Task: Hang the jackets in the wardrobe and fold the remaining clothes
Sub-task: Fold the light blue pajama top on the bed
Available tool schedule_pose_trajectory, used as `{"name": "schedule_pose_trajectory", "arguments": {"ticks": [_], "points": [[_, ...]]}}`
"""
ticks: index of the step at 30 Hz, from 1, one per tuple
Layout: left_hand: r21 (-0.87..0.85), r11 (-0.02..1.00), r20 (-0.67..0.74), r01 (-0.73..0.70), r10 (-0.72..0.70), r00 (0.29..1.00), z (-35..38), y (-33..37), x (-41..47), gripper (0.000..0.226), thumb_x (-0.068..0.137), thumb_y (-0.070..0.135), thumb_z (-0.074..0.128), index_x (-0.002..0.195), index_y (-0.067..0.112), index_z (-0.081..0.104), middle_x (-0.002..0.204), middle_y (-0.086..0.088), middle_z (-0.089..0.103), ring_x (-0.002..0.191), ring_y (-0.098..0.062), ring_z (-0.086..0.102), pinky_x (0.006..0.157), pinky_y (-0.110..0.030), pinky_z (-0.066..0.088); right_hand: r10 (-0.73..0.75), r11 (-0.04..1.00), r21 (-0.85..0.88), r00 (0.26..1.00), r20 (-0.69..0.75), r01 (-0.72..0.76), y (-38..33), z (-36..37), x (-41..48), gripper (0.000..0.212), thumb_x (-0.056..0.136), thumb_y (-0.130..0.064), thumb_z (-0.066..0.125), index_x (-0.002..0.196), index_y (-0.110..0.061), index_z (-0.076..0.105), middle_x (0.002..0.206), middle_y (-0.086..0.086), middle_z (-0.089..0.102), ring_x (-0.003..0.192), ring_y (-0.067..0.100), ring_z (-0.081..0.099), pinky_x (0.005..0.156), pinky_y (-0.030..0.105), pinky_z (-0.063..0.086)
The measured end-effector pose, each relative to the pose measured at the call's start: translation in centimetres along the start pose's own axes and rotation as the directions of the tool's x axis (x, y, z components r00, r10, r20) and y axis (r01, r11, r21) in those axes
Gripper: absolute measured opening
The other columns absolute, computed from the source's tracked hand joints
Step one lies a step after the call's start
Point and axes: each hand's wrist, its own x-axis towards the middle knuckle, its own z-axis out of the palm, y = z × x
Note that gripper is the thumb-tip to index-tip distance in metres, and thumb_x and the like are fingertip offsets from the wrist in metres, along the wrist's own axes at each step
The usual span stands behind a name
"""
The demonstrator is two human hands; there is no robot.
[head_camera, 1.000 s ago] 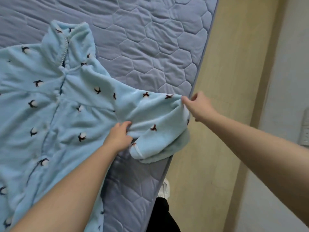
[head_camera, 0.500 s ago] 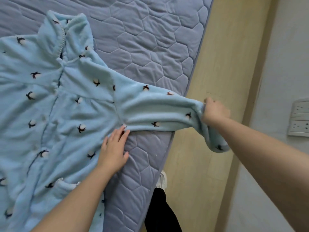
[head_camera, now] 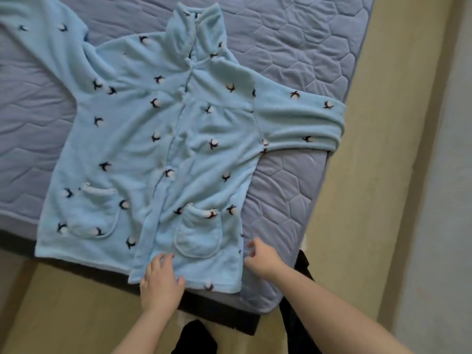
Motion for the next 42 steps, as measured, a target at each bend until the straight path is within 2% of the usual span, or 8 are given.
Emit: {"name": "schedule_pose_trajectory", "arguments": {"ticks": [4, 9, 13, 19, 22, 26, 34, 42], "points": [[0.063, 0.993, -0.017, -0.105, 0.106, 0.994, 0.5, -5.8, 0.4, 0.056, 0.082, 0.026, 0.060, 0.135, 0.024, 0.040, 0.140, 0.002, 0.037, 0.129, -0.019, 0.036, 0.099, -0.035, 0.037, 0.055, 0.983, 0.178, 0.996, -0.077, -0.041, 0.8, 8.6, -1.6, 0.051, 0.085, -0.023, 0.059, 0.130, -0.019, 0.035, 0.114, 0.004, 0.056, 0.101, 0.021, 0.055, 0.072, 0.028, 0.040], [0.207, 0.937, -0.077, -0.282, 0.303, 0.950, 0.0, -10.3, 2.4, 0.073, 0.082, 0.021, 0.062, 0.145, 0.026, 0.027, 0.155, -0.004, 0.017, 0.142, -0.021, 0.020, 0.109, -0.035, 0.028, 0.192, 0.881, 0.473, 0.935, -0.298, -0.031, 1.0, 13.4, -0.3, 0.015, 0.087, -0.016, 0.056, 0.101, -0.015, 0.053, 0.099, 0.009, 0.066, 0.087, 0.027, 0.064, 0.078, 0.044, 0.055], [0.362, 0.833, 0.032, -0.419, 0.438, 0.898, 0.0, -12.2, 4.5, 0.088, 0.081, 0.022, 0.066, 0.151, 0.027, 0.013, 0.158, -0.010, 0.005, 0.144, -0.028, 0.013, 0.109, -0.041, 0.029, 0.315, 0.844, 0.507, 0.928, -0.200, -0.177, 3.2, 16.7, -2.2, 0.015, 0.088, -0.010, 0.052, 0.100, -0.014, 0.059, 0.074, 0.006, 0.064, 0.056, 0.021, 0.062, 0.051, 0.030, 0.049], [0.532, 0.747, 0.010, -0.398, 0.465, 0.885, 0.8, -13.2, 6.4, 0.104, 0.075, 0.022, 0.073, 0.153, 0.026, 0.004, 0.156, -0.011, 0.013, 0.142, -0.033, 0.019, 0.099, -0.050, 0.036, 0.385, 0.782, 0.579, 0.909, -0.158, -0.231, 4.3, 17.0, -0.8, 0.014, 0.092, -0.015, 0.051, 0.103, -0.024, 0.054, 0.084, 0.004, 0.061, 0.065, 0.021, 0.060, 0.057, 0.030, 0.046], [0.566, 0.681, 0.001, -0.464, 0.562, 0.827, 0.7, -13.2, 8.1, 0.097, 0.053, 0.004, 0.083, 0.140, 0.015, 0.041, 0.116, -0.019, 0.054, 0.097, -0.036, 0.056, 0.059, -0.039, 0.046, 0.410, 0.785, 0.548, 0.906, -0.109, -0.289, 4.6, 17.2, 0.4, 0.017, 0.093, -0.018, 0.050, 0.110, -0.023, 0.051, 0.090, 0.007, 0.061, 0.067, 0.021, 0.061, 0.059, 0.031, 0.047], [0.540, 0.548, 0.024, -0.639, 0.749, 0.662, -0.5, -14.4, 9.7, 0.091, 0.027, -0.008, 0.085, 0.112, 0.005, 0.058, 0.071, -0.015, 0.056, 0.054, -0.030, 0.055, 0.035, -0.027, 0.037, 0.438, 0.787, 0.500, 0.898, -0.040, -0.362, 3.7, 16.8, 0.9, 0.018, 0.095, -0.020, 0.047, 0.112, -0.023, 0.047, 0.091, 0.006, 0.060, 0.066, 0.018, 0.063, 0.056, 0.028, 0.050], [0.512, 0.510, 0.589, -0.691, 0.378, 0.714, -4.7, -13.6, 8.9, 0.091, 0.087, 0.014, 0.051, 0.150, 0.022, -0.014, 0.135, -0.004, 0.044, 0.111, -0.022, 0.054, 0.082, -0.032, 0.048, 0.566, 0.804, 0.071, 0.796, 0.215, -0.591, -0.1, 12.9, -0.5, 0.020, 0.091, -0.021, 0.050, 0.103, -0.005, 0.054, 0.088, 0.013, 0.062, 0.062, 0.024, 0.055, 0.063, 0.034, 0.048], [0.498, 0.635, 0.436, -0.590, 0.404, 0.804, -11.4, -2.2, 8.5, 0.035, 0.095, 0.021, 0.036, 0.129, 0.018, 0.045, 0.123, -0.007, 0.055, 0.110, -0.025, 0.056, 0.079, -0.032, 0.042, 0.142, 0.929, -0.285, 0.940, -0.310, -0.234, -5.5, -0.2, -1.7, 0.016, 0.091, -0.022, 0.042, 0.076, -0.016, 0.043, 0.075, 0.002, 0.048, 0.068, 0.020, 0.047, 0.053, 0.029, 0.034]]}}
